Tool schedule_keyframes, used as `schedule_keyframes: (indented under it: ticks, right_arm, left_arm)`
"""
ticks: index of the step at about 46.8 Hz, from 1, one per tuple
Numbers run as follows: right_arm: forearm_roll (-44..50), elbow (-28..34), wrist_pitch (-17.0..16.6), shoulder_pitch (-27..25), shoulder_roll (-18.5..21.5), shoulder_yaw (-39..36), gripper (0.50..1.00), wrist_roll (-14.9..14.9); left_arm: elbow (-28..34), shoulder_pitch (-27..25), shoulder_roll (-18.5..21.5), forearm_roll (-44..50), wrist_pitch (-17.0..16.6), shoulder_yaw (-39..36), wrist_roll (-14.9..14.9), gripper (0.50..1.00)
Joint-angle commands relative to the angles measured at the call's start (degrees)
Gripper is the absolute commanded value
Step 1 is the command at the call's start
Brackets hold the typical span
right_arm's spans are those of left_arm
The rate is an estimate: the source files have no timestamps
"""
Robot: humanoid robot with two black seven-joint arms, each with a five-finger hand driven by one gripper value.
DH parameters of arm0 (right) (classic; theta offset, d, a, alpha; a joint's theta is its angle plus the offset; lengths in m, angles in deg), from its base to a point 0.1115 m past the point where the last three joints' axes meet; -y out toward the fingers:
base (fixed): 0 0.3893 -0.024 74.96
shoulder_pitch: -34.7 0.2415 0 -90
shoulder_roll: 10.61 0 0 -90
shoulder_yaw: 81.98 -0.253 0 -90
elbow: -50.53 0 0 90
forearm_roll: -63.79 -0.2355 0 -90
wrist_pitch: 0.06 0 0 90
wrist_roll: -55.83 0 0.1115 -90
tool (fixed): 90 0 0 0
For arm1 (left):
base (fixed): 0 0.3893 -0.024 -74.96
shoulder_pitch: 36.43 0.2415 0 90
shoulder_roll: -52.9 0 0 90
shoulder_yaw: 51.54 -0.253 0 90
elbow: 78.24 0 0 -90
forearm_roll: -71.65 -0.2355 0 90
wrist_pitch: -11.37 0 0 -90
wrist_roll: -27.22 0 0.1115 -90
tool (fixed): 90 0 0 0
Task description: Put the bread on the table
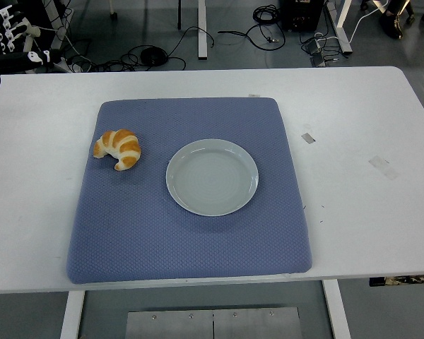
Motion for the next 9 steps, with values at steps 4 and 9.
schedule_keyframes:
  ticks: [4, 9]
  right_arm:
    - [0.00, 0.06, 0.01, 0.39, 0.00, -0.01, 1.000, 0.04]
    - [0.00, 0.15, 0.01, 0.39, 0.00, 0.17, 1.000, -0.05]
  left_arm:
    - [0.00, 1.30, 0.00, 0.00, 0.00, 1.05, -0.03, 0.966]
    - [0.00, 1.66, -0.18, 0.00, 0.00, 1.40, 0.06, 0.966]
